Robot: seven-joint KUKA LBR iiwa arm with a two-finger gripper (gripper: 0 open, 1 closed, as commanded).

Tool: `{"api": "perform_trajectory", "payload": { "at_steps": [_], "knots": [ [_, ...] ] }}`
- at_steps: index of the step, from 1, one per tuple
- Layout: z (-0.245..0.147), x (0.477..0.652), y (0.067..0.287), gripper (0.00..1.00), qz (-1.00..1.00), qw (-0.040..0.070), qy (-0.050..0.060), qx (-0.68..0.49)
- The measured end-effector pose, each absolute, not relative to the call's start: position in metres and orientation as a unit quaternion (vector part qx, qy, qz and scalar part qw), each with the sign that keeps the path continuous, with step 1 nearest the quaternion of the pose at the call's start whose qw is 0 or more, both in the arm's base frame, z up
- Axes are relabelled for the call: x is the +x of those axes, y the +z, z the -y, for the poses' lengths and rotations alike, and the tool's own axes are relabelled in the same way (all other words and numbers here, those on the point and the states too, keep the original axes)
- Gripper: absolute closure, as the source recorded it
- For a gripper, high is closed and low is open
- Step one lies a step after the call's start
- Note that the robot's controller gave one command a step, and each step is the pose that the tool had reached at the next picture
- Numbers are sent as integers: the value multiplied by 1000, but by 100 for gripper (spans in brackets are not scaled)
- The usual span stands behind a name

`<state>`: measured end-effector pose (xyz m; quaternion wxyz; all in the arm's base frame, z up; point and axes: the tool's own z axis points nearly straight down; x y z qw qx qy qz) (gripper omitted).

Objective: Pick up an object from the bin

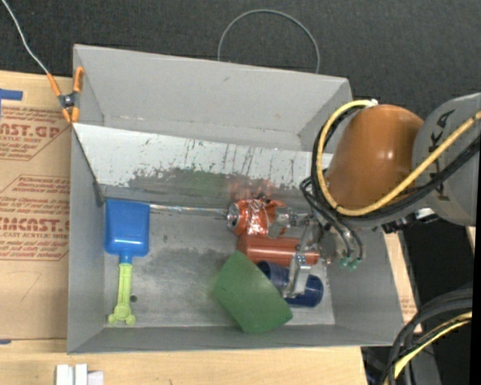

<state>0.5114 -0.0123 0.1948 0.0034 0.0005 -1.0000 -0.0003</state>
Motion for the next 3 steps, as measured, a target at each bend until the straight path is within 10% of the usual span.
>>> {"api": "perform_trajectory", "payload": {
  "at_steps": [1, 2, 3],
  "knots": [
    [12, 513, 199, 0, 1000, -1, 0, 1],
    [15, 496, 74, 100, 999, 2, -1, 54],
    [15, 496, 74, 100, 999, 2, -1, 54]
  ]
}}
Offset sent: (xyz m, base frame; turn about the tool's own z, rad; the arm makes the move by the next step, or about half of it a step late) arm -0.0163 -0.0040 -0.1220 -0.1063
